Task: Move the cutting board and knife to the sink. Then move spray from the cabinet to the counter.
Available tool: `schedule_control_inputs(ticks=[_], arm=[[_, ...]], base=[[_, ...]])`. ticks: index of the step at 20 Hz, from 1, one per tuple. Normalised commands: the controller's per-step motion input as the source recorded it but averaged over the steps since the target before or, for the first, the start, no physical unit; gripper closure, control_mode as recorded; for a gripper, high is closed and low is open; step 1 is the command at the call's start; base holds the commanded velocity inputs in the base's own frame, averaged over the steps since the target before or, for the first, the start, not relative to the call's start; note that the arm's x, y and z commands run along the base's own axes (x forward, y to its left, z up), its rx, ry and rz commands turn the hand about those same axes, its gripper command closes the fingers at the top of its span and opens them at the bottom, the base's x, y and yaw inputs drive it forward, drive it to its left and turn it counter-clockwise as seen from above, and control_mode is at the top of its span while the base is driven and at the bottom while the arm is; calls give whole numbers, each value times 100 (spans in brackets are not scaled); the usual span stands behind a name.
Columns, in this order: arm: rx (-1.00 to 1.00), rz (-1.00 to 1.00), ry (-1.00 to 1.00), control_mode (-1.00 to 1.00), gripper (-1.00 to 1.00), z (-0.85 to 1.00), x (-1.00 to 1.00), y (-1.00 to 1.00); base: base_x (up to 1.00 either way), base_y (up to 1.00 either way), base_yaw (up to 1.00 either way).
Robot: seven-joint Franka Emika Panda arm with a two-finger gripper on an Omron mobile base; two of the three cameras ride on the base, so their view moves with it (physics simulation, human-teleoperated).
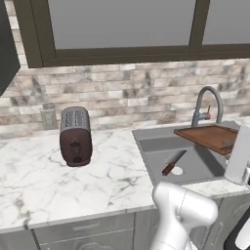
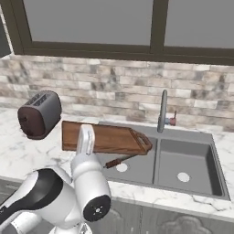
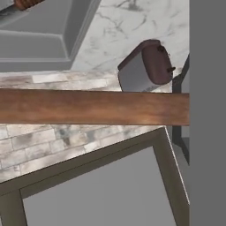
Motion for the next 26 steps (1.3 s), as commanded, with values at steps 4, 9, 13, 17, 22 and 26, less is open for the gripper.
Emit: schedule_control_inputs(ticks=[4,9,13,17,22,26], arm=[[0,0,3,-100,100,-3,75,0],[0,0,13,-100,100,-29,64,0],[0,0,20,-100,100,-33,45,0],[0,0,19,-100,100,-17,21,0],[0,2,20,-100,100,-33,32,-3],[0,11,7,-100,100,-40,30,-6]], base=[[0,0,0],[0,0,0],[0,0,0],[0,0,0],[0,0,0],[0,0,0]])
